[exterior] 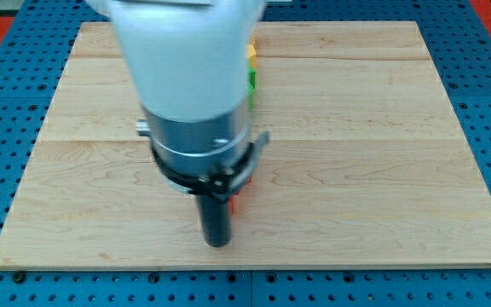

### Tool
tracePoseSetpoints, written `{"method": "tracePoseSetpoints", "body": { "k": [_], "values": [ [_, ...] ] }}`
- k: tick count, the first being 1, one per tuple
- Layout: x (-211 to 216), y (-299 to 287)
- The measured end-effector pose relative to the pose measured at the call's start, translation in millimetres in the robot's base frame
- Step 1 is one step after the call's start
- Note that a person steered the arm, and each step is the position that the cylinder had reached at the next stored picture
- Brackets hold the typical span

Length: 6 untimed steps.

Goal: Slide red circle a bit left

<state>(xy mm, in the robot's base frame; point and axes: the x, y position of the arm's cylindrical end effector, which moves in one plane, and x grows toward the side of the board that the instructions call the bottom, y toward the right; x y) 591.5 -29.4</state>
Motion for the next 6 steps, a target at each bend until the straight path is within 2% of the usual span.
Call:
{"method": "tracePoseSetpoints", "body": {
  "k": [2,3,4,6],
  "values": [
    [-37,19],
    [-39,45],
    [-47,113],
    [-54,1]
  ]
}}
